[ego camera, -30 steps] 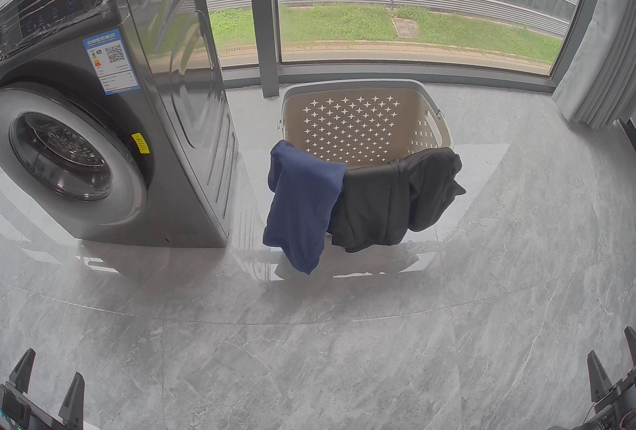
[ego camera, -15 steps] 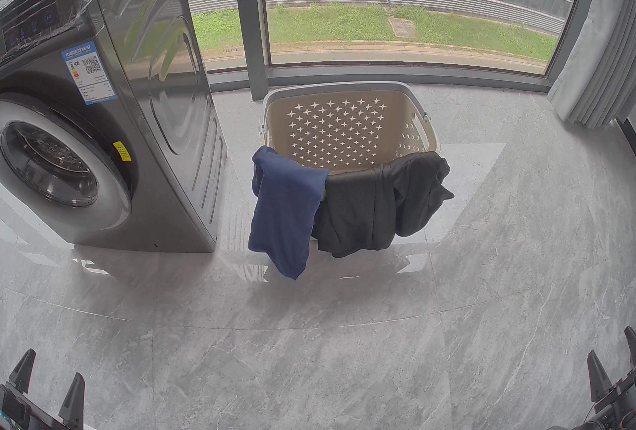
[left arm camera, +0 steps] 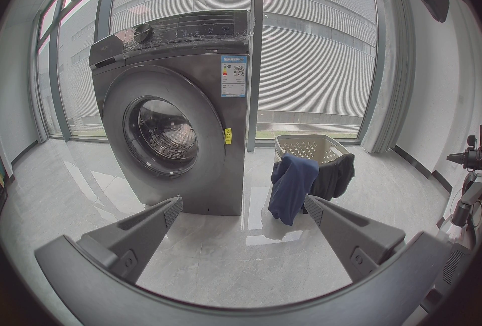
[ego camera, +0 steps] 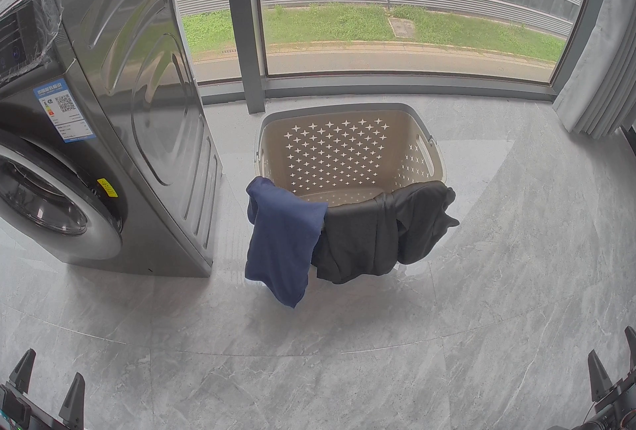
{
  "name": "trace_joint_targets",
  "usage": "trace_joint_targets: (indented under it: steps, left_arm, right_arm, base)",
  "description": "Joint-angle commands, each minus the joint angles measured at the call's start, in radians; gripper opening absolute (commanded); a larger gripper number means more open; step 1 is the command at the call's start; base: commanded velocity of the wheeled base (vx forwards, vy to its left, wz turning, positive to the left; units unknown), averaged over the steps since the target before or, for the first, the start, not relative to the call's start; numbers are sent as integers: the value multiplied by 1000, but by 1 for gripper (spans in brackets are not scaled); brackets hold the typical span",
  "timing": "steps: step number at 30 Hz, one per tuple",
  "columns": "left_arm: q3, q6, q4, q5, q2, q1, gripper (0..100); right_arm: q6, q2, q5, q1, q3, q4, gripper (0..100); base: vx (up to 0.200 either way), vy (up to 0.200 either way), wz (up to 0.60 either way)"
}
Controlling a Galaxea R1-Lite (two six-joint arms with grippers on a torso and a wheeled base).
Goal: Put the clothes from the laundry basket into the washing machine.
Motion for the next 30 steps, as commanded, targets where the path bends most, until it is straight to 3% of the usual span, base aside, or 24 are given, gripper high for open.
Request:
trace_joint_targets:
  steps: [1, 5, 14, 30]
  left_arm:
    - [15, 0, 0, 1, -10, -1, 100]
    - [15, 0, 0, 1, -12, -1, 100]
    - [15, 0, 0, 1, -12, -1, 100]
    - [15, -2, 0, 1, -12, -1, 100]
  right_arm:
    - [0, -16, 1, -1, 18, -1, 100]
    - [0, -15, 0, -1, 18, -1, 100]
    - [0, -15, 1, -1, 18, -1, 100]
    - [0, -16, 1, -1, 18, -1, 100]
  base:
    - [0, 0, 0]
    - [0, 0, 0]
    - [0, -200, 0]
    - [13, 0, 0]
